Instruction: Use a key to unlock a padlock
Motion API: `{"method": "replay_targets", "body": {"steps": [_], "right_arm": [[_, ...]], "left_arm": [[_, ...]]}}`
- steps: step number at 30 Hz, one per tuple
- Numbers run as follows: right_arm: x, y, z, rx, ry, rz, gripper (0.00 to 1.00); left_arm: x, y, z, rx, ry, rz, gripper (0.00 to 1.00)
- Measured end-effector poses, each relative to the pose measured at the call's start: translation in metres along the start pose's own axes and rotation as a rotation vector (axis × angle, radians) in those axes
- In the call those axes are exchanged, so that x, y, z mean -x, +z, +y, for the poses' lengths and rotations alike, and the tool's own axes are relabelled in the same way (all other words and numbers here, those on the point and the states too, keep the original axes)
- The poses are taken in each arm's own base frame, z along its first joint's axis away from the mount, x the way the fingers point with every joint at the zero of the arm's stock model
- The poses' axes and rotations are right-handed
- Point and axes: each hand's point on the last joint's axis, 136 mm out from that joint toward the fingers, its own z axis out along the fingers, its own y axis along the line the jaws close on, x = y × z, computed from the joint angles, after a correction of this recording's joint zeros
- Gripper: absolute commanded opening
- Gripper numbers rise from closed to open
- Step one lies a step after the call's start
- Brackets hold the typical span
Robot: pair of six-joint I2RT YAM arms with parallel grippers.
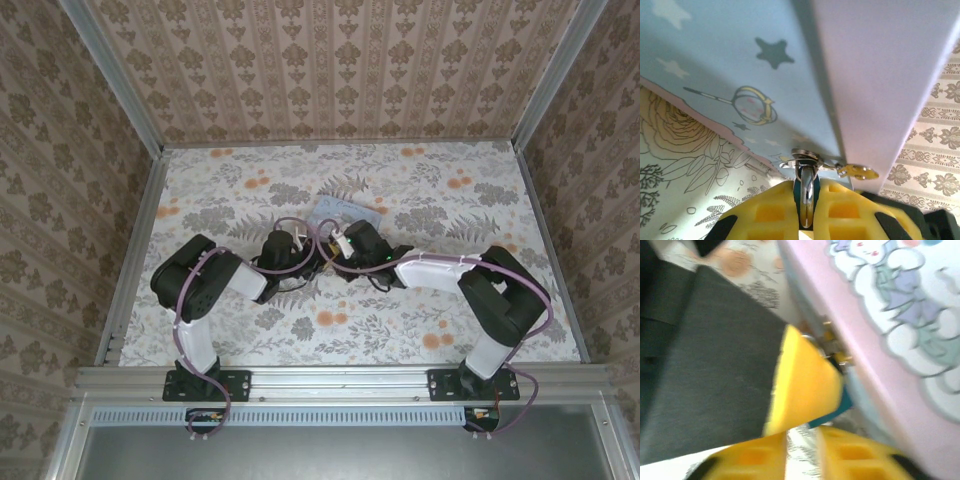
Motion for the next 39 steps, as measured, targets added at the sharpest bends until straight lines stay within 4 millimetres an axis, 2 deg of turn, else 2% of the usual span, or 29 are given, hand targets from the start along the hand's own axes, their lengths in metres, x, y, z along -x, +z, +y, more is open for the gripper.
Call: {"method": "replay_targets", "body": {"steps": [2, 7, 13, 19, 25, 30, 36, 39], "right_arm": [[0.001, -0.007, 0.005, 0.062, 0.060, -0.026, 0.49], [-0.001, -0.021, 0.000, 0.139, 0.208, -0.074, 0.52], [-0.010, -0.023, -0.019, 0.160, 0.375, -0.107, 0.53], [0.005, -0.023, -0.037, 0.171, 0.496, -0.189, 0.53], [0.013, -0.019, -0.047, 0.178, 0.554, -0.231, 0.53], [0.013, -0.013, -0.057, 0.171, 0.598, -0.236, 0.54], [0.025, -0.014, -0.080, 0.165, 0.653, -0.278, 0.53], [0.027, -0.016, -0.082, 0.180, 0.656, -0.286, 0.53]], "left_arm": [[-0.001, 0.000, 0.000, -0.003, -0.001, 0.006, 0.00], [-0.001, 0.000, -0.003, -0.012, 0.003, 0.005, 0.00], [-0.001, 0.000, 0.000, -0.001, 0.007, 0.007, 0.18], [-0.005, -0.002, -0.003, 0.002, 0.027, 0.024, 0.34], [-0.005, -0.007, -0.016, -0.016, 0.067, 0.022, 0.51], [-0.006, -0.016, -0.029, -0.013, 0.106, 0.021, 0.61], [-0.006, -0.031, -0.043, 0.028, 0.182, 0.007, 0.72], [-0.002, -0.037, -0.054, 0.057, 0.237, -0.008, 0.77]]}}
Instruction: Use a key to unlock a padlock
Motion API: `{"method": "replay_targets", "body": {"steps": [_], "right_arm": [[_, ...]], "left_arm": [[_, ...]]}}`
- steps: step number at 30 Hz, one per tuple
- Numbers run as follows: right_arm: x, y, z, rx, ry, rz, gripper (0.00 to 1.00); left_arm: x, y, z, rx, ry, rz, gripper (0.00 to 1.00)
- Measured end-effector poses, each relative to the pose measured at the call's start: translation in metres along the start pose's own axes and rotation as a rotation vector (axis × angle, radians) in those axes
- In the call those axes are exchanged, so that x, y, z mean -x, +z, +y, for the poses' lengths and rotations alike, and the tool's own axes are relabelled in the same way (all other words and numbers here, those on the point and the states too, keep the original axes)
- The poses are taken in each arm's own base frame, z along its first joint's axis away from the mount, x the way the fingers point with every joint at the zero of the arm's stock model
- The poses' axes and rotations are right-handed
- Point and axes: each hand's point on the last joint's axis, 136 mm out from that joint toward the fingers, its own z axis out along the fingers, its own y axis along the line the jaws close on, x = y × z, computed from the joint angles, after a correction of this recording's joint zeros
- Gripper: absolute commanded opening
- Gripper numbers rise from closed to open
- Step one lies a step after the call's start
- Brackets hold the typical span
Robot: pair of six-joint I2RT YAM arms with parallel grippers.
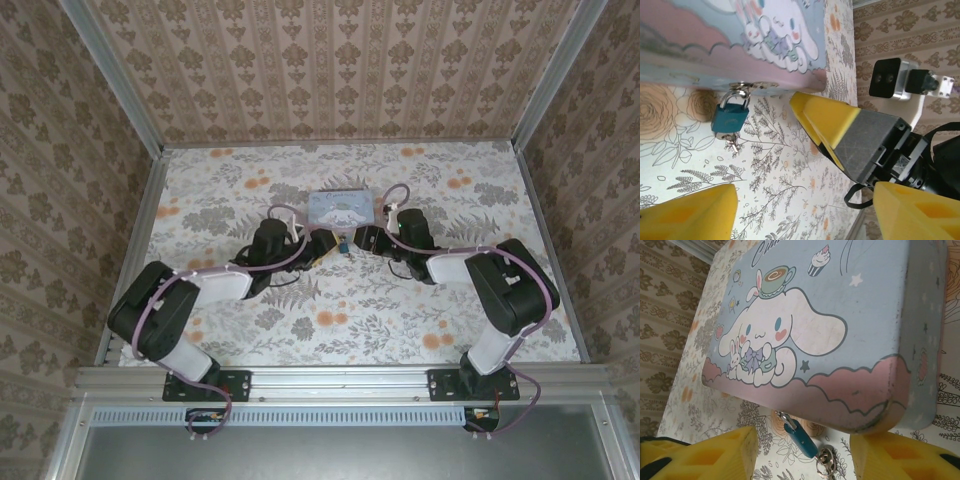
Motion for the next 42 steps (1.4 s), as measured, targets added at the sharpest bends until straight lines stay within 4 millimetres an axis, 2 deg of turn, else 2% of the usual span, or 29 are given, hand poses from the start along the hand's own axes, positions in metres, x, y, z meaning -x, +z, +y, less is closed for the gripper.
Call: {"method": "replay_targets", "body": {"steps": [6, 12, 18, 21, 32, 42], "right_arm": [[-0.015, -0.008, 0.003, 0.037, -0.004, 0.030, 0.52], [-0.028, -0.006, 0.005, 0.063, -0.029, 0.076, 0.52], [-0.041, 0.008, 0.003, 0.070, -0.063, 0.134, 0.52], [-0.043, 0.016, 0.006, 0.073, -0.086, 0.150, 0.52], [-0.053, 0.033, 0.006, 0.068, -0.166, 0.191, 0.50], [-0.050, 0.040, 0.008, 0.070, -0.194, 0.185, 0.45]], "left_arm": [[0.021, -0.015, -0.015, 0.097, 0.141, -0.048, 0.87], [0.036, -0.028, -0.015, 0.204, 0.258, -0.076, 0.95], [0.040, -0.038, 0.005, 0.292, 0.273, -0.076, 0.97], [0.043, -0.040, 0.009, 0.307, 0.272, -0.082, 0.97], [0.049, -0.044, 0.015, 0.321, 0.255, -0.093, 0.97], [0.050, -0.045, 0.018, 0.322, 0.240, -0.093, 0.97]]}}
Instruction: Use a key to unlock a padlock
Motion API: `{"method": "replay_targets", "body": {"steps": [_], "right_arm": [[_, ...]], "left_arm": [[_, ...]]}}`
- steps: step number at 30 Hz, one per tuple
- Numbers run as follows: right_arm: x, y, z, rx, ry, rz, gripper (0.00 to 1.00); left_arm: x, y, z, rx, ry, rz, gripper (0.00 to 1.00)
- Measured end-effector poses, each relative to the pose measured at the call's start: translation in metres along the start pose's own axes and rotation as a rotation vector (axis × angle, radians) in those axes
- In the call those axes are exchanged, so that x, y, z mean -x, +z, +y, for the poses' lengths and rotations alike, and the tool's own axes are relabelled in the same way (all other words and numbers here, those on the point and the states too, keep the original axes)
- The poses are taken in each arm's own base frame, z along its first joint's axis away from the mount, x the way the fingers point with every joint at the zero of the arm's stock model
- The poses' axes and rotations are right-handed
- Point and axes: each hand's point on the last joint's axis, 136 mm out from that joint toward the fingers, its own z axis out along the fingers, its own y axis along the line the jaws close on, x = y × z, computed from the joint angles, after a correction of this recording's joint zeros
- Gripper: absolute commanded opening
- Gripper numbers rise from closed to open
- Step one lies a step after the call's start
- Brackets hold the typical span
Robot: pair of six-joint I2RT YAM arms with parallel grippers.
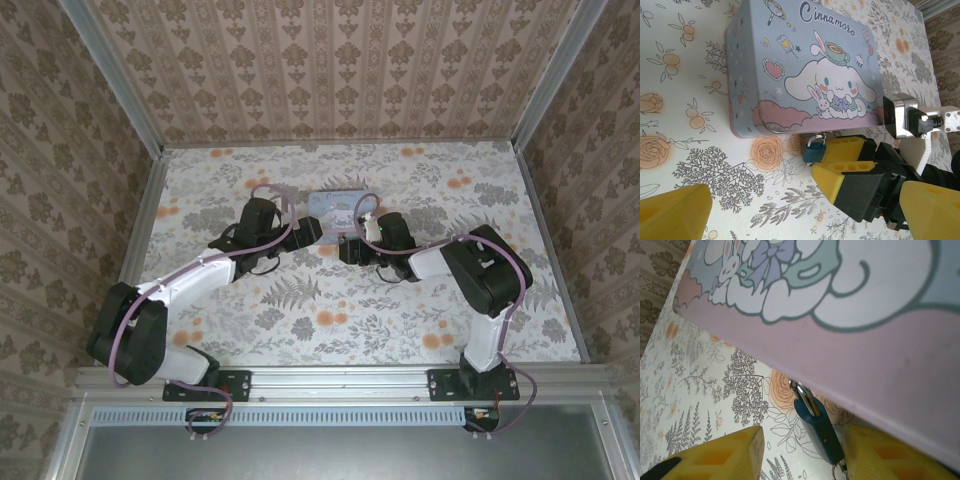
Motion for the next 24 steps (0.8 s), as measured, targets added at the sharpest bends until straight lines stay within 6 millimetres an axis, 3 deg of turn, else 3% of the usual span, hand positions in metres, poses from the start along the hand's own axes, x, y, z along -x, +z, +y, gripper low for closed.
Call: {"method": "replay_targets", "body": {"steps": [11, 24], "right_arm": [[0.002, 0.004, -0.002, -0.014, -0.002, -0.006, 0.29], [0.004, 0.003, 0.002, 0.006, 0.024, -0.026, 0.01]], "left_arm": [[-0.001, 0.000, -0.001, -0.007, -0.003, 0.007, 0.97], [-0.012, 0.002, 0.005, -0.004, -0.013, 0.034, 0.97]]}}
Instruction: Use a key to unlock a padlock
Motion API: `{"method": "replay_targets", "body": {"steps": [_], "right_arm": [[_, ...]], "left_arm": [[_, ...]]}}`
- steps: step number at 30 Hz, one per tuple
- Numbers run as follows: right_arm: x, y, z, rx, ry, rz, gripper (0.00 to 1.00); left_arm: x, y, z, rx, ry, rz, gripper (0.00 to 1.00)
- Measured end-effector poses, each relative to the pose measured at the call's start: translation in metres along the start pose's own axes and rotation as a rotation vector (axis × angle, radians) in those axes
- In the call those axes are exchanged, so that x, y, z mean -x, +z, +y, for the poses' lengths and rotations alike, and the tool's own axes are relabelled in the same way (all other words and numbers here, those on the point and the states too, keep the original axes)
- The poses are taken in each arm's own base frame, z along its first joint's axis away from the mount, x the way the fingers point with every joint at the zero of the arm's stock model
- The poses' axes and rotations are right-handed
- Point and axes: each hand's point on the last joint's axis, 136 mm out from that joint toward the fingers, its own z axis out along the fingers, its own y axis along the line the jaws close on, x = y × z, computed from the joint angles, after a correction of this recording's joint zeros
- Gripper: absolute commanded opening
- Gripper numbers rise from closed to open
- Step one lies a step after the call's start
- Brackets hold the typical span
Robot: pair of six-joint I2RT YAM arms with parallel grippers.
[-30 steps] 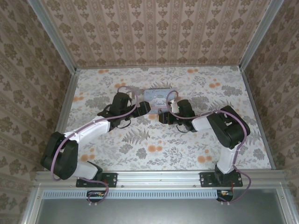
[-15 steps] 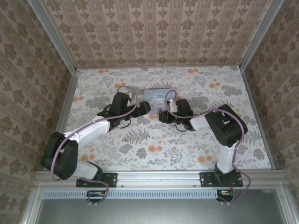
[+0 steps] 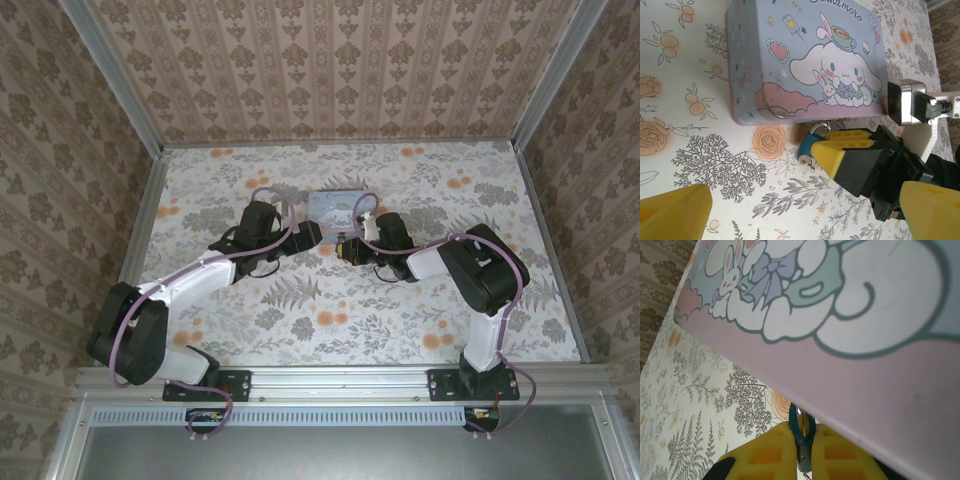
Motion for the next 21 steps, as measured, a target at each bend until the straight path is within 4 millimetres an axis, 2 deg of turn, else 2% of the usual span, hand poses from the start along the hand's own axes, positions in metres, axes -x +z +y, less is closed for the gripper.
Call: {"method": "replay_targets", "body": {"steps": [11, 17, 21], "right_arm": [[0.005, 0.000, 0.006, 0.065, 0.075, -0.029, 0.00], [0.011, -0.002, 0.011, 0.125, 0.128, -0.037, 0.00], [0.012, -0.003, 0.015, 0.162, 0.154, -0.031, 0.00]], "left_arm": [[-0.017, 0.005, -0.003, -0.083, 0.008, 0.054, 0.90], [-0.035, 0.018, 0.002, -0.131, 0.006, 0.105, 0.77], [-0.048, 0.028, 0.009, -0.157, -0.015, 0.132, 0.64]]}}
